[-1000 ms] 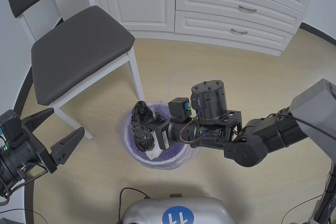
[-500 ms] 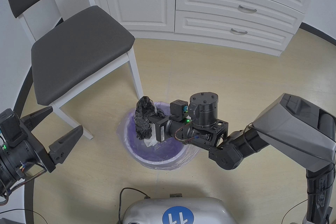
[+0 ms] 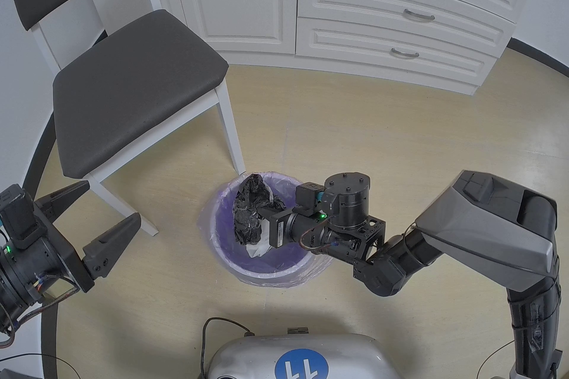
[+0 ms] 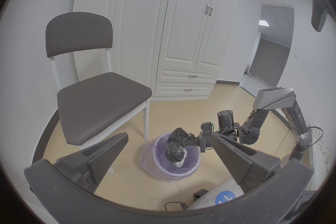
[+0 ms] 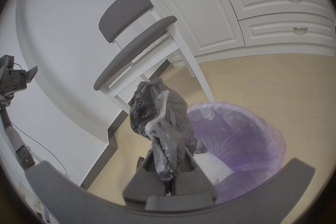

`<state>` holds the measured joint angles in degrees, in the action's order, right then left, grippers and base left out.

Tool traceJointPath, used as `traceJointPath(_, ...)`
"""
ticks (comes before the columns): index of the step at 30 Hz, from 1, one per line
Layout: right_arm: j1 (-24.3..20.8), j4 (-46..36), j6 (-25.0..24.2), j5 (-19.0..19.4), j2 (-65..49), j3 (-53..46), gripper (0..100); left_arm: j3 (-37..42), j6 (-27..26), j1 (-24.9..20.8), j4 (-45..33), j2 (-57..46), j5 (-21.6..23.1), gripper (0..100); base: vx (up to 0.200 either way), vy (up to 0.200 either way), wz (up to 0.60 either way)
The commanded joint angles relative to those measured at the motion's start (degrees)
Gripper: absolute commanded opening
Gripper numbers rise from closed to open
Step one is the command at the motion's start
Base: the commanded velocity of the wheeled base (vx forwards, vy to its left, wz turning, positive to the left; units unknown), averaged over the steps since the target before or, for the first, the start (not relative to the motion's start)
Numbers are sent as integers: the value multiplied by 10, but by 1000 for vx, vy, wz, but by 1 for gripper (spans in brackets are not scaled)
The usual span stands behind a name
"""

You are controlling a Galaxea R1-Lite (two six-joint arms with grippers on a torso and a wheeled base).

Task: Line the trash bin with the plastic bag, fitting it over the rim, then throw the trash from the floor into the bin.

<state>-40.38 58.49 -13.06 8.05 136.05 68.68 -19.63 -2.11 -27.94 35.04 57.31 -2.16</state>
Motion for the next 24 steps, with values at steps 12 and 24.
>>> traceJointPath(12, 51, 29, 3, 1, 25, -13, 0, 0, 0, 0, 0, -1, 0, 100, 0, 0, 0)
traceJointPath(24, 28, 68, 2, 3, 26, -28, 0, 1, -1, 0, 0, 0, 0, 100, 0, 0, 0)
